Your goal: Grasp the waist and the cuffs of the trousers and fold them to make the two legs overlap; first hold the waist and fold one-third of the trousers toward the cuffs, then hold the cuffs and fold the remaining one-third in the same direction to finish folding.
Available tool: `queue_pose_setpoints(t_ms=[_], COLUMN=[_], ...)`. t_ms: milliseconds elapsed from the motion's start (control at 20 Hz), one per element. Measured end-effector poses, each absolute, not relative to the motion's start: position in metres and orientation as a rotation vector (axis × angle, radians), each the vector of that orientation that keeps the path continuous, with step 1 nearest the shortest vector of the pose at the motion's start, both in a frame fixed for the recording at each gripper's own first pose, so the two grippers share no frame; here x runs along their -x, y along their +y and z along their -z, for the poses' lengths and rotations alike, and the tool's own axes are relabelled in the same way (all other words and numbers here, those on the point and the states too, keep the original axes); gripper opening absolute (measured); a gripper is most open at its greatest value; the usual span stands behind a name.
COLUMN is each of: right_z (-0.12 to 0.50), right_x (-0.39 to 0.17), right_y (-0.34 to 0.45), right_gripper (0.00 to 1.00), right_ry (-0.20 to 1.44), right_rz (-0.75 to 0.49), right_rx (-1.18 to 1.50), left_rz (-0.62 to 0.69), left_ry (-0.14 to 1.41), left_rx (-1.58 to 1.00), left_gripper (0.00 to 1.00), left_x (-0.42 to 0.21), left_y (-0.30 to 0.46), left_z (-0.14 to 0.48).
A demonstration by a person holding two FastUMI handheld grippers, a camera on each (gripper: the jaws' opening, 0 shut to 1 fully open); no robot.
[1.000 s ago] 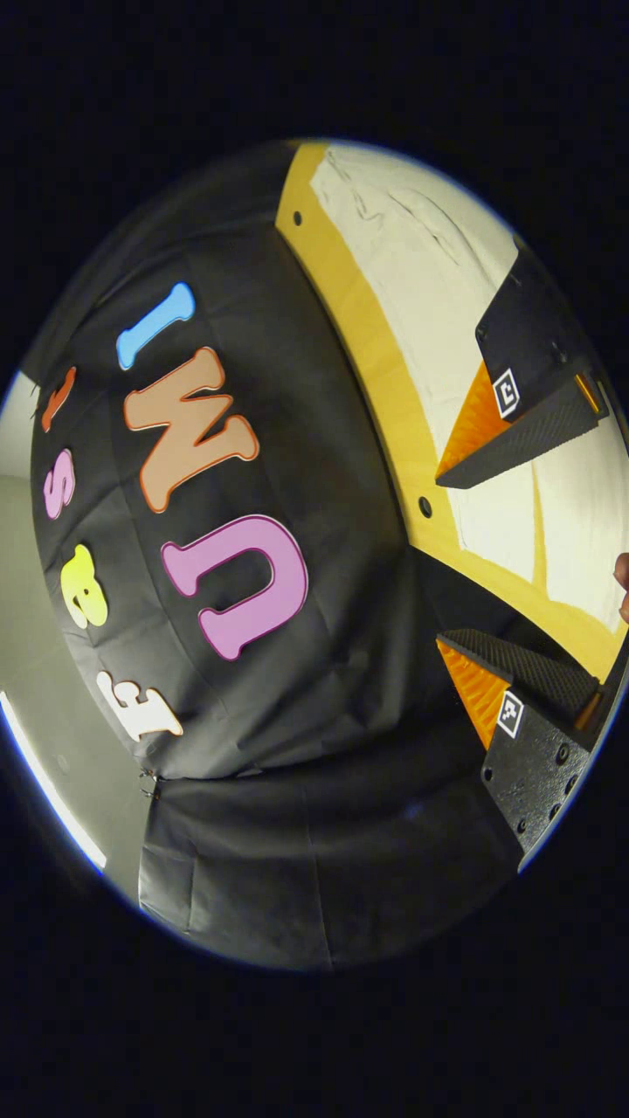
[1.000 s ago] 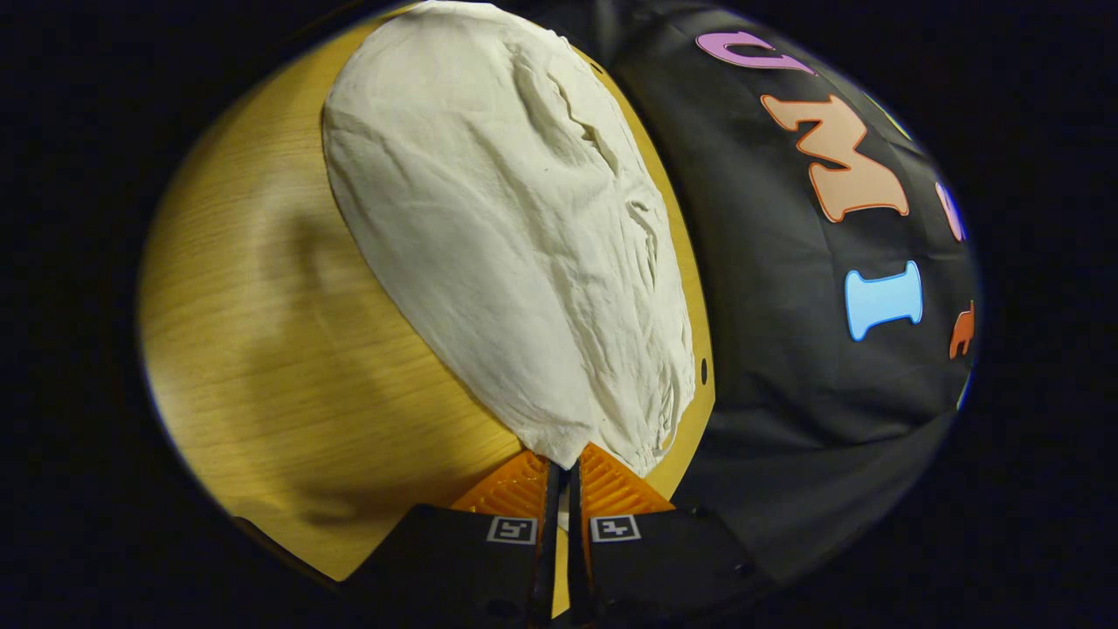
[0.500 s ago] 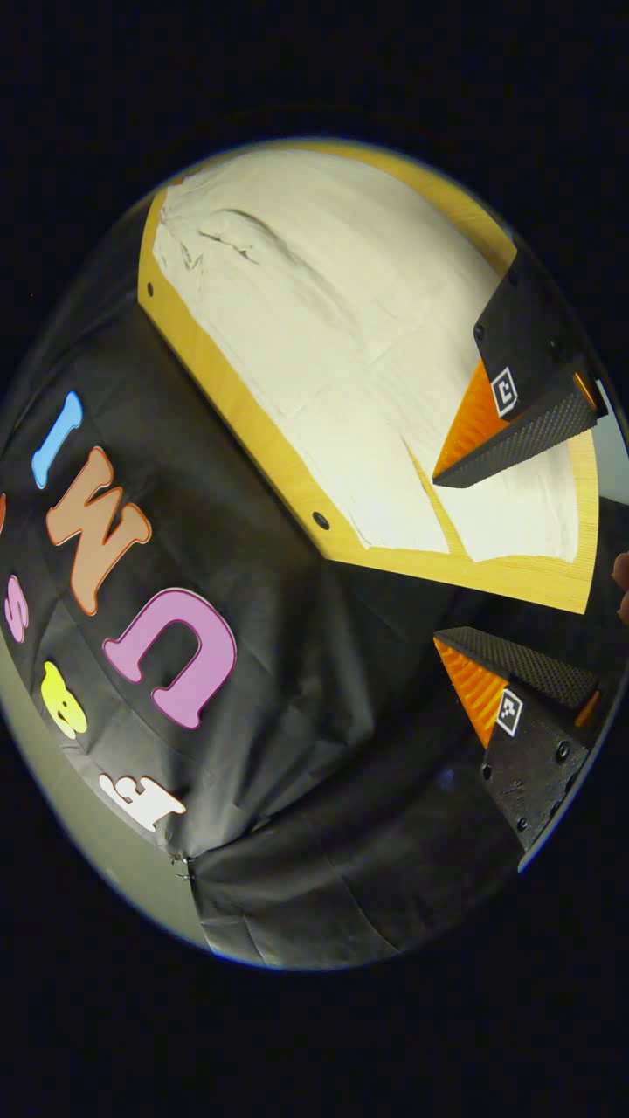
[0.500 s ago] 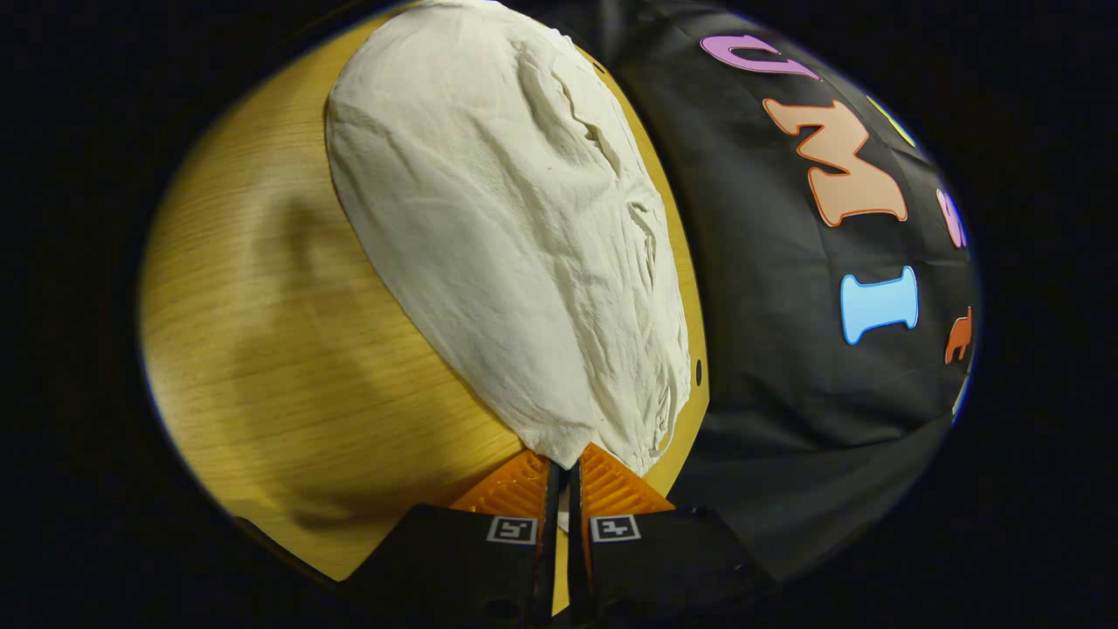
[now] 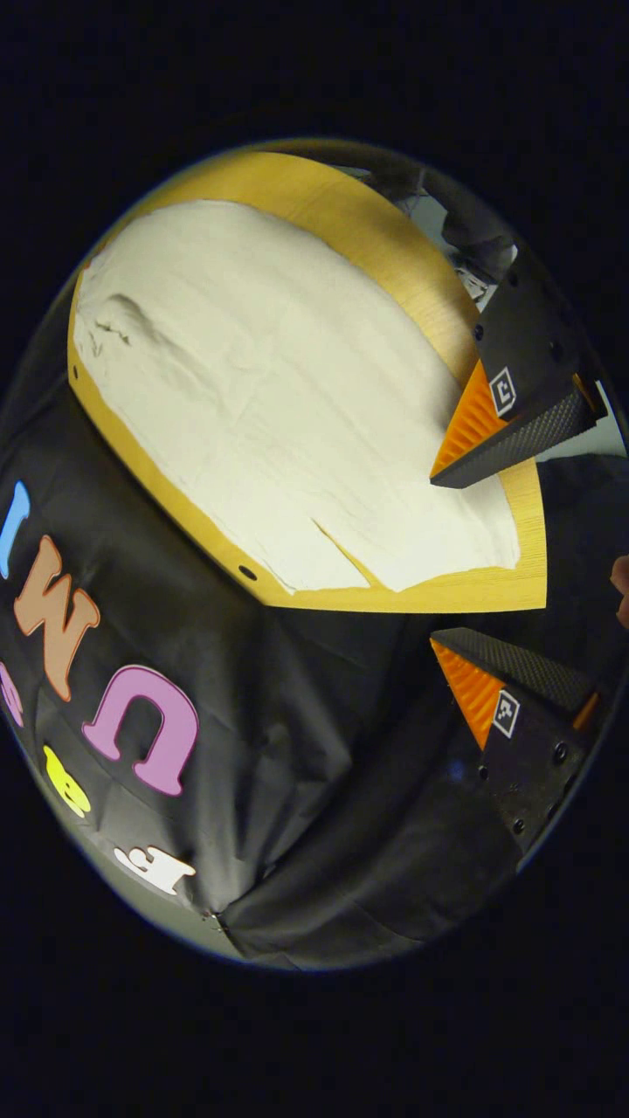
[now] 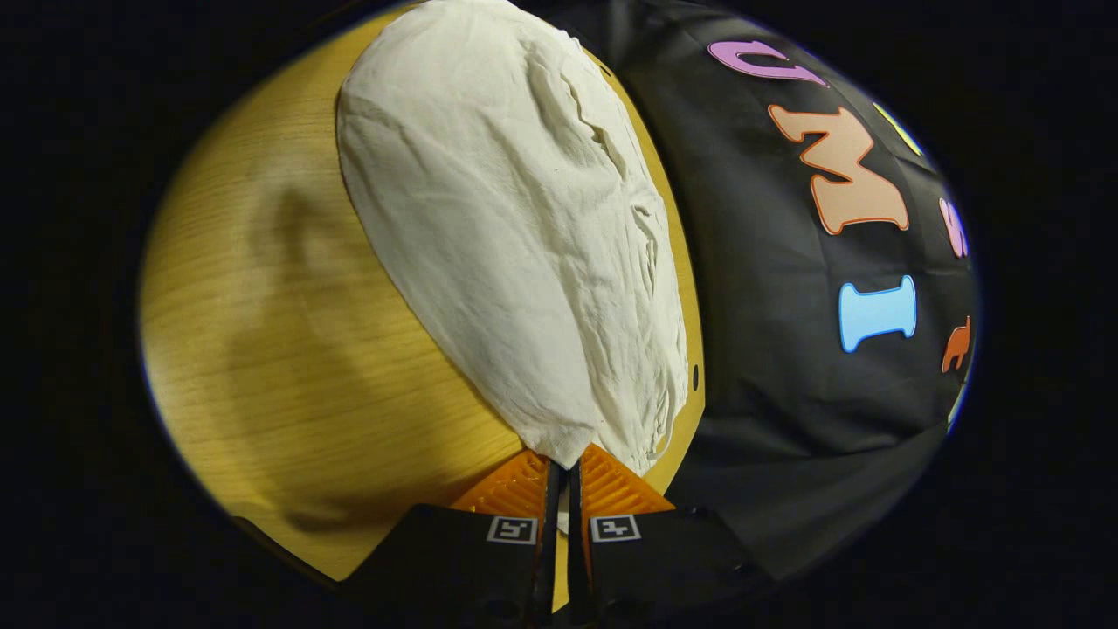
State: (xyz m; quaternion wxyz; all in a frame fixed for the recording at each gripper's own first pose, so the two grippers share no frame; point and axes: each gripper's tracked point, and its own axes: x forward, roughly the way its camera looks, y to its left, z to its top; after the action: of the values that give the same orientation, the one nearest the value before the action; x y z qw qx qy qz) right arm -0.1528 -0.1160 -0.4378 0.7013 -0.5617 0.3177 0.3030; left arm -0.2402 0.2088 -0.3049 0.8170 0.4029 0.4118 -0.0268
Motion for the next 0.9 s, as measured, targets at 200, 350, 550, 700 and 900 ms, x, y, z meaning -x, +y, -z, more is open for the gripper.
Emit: queue_pose_setpoints(t_ms=[200, 350, 550, 700, 900], right_z=[0.437, 0.437, 0.436, 0.436, 0.436], right_x=[0.153, 0.153, 0.154, 0.153, 0.154], right_y=[-0.115, -0.115, -0.115, -0.114, -0.114], right_gripper=[0.08, 0.08, 0.08, 0.08, 0.08], right_ry=[0.705, 0.702, 0.699, 0.7, 0.7], right_rz=[-0.673, -0.671, -0.668, -0.667, -0.661], right_rx=[1.253, 1.255, 1.26, 1.26, 1.263], left_rz=[0.141, 0.169, 0.252, 0.327, 0.373], left_ry=[0.939, 0.991, 1.059, 1.056, 1.057], left_rx=[-0.905, -0.912, -0.96, -1.013, -1.045], left_gripper=[0.97, 0.97, 0.97, 0.97, 0.87], left_x=[0.267, 0.276, 0.288, 0.284, 0.275], left_y=[0.208, 0.213, 0.215, 0.214, 0.211], left_z=[0.324, 0.334, 0.35, 0.351, 0.358])
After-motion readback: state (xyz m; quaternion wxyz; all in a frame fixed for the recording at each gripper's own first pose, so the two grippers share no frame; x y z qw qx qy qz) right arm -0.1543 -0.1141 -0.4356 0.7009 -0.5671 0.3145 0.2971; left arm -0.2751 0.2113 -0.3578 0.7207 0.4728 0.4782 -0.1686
